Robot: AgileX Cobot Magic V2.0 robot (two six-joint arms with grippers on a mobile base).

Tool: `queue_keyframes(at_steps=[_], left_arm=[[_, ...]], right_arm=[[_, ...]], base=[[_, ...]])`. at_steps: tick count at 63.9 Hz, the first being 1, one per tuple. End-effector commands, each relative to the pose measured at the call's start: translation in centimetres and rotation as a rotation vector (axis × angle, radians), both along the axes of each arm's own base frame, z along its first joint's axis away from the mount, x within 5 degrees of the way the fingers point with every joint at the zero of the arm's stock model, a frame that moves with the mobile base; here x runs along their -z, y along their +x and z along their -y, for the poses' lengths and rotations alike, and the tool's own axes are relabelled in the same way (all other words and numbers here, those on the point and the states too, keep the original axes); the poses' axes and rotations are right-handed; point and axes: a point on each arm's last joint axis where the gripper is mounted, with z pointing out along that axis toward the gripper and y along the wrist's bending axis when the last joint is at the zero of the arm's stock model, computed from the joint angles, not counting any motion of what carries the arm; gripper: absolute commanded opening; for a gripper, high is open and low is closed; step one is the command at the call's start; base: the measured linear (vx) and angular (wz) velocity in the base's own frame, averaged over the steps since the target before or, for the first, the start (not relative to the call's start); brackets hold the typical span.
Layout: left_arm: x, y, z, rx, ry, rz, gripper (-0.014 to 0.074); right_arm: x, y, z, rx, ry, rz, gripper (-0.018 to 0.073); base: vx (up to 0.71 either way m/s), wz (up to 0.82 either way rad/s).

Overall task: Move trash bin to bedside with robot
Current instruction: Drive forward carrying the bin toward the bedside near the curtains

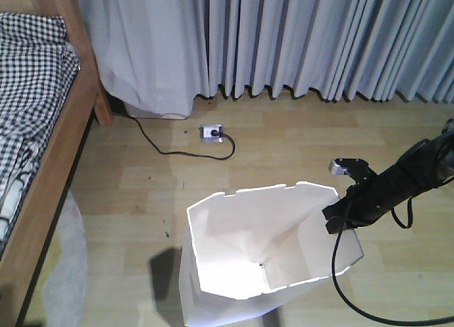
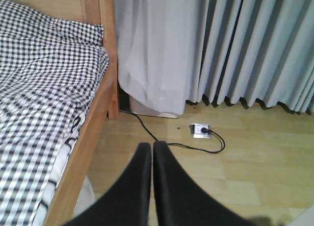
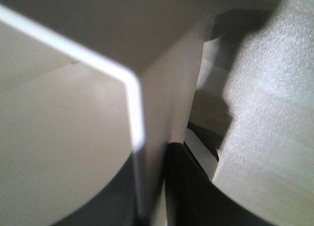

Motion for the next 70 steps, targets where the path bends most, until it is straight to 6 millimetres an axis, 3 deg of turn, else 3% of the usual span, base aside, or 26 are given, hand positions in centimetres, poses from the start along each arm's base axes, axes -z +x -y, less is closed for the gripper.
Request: queue_keyframes(at_steps=[1,70], left_arm=[[-0.54,0.08,0.03,0.004,0.004,0.077,-0.0006],[-0.54,0.08,0.03,0.004,0.004,0.077,-0.0006]], right_arm=[[-3.32,0.51,-1.04,0.020,0.146,-0.006,-0.0005],[-3.32,0.51,-1.04,0.020,0.146,-0.006,-0.0005]], base=[[0.31,0.00],[0.21,0.01]])
